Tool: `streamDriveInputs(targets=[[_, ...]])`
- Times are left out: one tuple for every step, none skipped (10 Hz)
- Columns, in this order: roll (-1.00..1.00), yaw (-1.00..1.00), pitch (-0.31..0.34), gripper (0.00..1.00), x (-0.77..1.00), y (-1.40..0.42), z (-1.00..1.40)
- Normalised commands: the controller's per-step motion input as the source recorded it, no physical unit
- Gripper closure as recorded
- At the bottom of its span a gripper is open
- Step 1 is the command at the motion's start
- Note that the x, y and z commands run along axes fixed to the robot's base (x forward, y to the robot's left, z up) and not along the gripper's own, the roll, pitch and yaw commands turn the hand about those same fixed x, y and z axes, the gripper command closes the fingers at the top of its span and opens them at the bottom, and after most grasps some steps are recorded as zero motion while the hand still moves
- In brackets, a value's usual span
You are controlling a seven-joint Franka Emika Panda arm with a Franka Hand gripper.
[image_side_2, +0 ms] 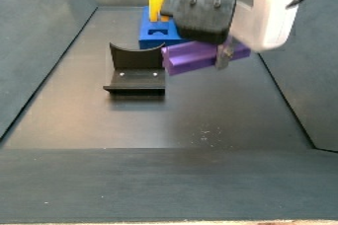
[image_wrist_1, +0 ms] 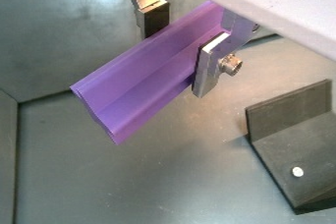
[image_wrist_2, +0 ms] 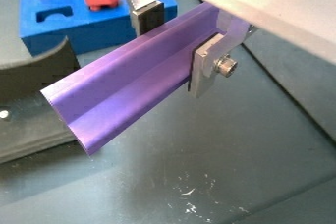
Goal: Pick up the star object. Move up. Place the star object on the fixture. Regrasp the star object. Move to above the board. Insert the star object.
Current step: Place the star object on the fixture.
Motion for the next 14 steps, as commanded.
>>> streamDriveInputs(targets=[[0.1, 0.02, 0.081, 1.0, -0.03, 0.0, 0.95], [0.1, 0.02, 0.082, 1.0, -0.02, -0.01, 0.85], [0.09, 0.02, 0.081, 1.0, -0.02, 0.0, 0.73], [0.07, 0.02, 0.078, 1.0, -0.01, 0.0, 0.62], [0.07, 0.01, 0.086, 1.0, -0.01, 0.0, 0.46], [0.07, 0.02, 0.093, 1.0, 0.0, 0.0, 0.35], [0.06, 0.01, 0.095, 1.0, 0.0, 0.0, 0.27], [0.01, 1.0, -0.07, 1.0, 1.0, -0.54, -0.24], [0.01, 1.0, -0.068, 1.0, 1.0, -0.53, -0.29], [0.01, 1.0, -0.075, 1.0, 1.0, -0.43, -0.25], [0.0, 1.0, -0.071, 1.0, 1.0, -0.32, -0.18], [0.0, 1.0, -0.071, 1.0, 1.0, -0.28, -0.16], [0.0, 1.0, -0.071, 1.0, 1.0, -0.24, -0.15], [0.0, 1.0, -0.072, 1.0, 1.0, -0.17, -0.12]])
